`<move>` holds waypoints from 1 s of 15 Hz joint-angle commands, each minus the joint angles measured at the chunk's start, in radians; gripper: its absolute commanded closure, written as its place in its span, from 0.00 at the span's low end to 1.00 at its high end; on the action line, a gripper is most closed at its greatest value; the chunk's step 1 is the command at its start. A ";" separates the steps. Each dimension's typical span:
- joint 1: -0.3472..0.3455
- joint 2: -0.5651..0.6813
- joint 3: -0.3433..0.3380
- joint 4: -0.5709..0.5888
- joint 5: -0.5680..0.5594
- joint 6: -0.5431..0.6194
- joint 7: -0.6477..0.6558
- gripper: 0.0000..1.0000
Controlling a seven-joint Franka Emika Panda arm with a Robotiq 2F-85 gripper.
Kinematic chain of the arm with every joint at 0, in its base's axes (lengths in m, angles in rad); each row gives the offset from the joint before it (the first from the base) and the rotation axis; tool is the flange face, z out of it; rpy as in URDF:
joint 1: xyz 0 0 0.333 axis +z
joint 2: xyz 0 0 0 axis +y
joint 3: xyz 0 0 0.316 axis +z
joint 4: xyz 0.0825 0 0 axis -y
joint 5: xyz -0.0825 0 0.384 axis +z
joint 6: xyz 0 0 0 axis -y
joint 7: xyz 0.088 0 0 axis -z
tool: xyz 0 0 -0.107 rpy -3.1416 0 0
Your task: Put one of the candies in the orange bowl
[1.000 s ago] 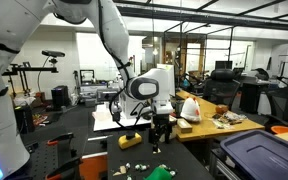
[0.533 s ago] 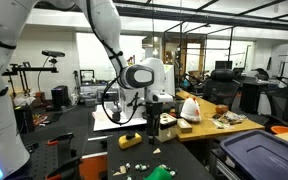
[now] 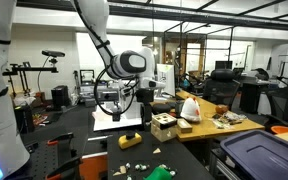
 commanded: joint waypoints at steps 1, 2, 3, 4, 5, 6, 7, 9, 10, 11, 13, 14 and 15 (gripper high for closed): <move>-0.015 -0.087 0.032 -0.054 -0.099 -0.042 -0.115 0.00; -0.021 -0.098 0.041 -0.059 -0.126 -0.040 -0.149 0.00; -0.026 -0.108 0.047 -0.065 -0.156 -0.036 -0.180 0.00; -0.031 -0.121 0.053 -0.073 -0.179 -0.026 -0.201 0.00; -0.034 -0.133 0.056 -0.075 -0.192 -0.029 -0.202 0.00; -0.040 -0.146 0.063 -0.073 -0.178 -0.046 -0.204 0.00; -0.049 -0.159 0.073 -0.071 -0.152 -0.064 -0.213 0.00; -0.066 -0.181 0.096 -0.048 -0.075 -0.147 -0.226 0.00; -0.074 -0.188 0.108 -0.032 -0.029 -0.203 -0.231 0.00; -0.079 -0.194 0.117 -0.011 0.004 -0.266 -0.215 0.00; -0.088 -0.210 0.134 0.024 0.058 -0.361 -0.201 0.00; -0.092 -0.218 0.142 0.039 0.078 -0.394 -0.198 0.00; -0.096 -0.228 0.148 0.050 0.097 -0.412 -0.202 0.00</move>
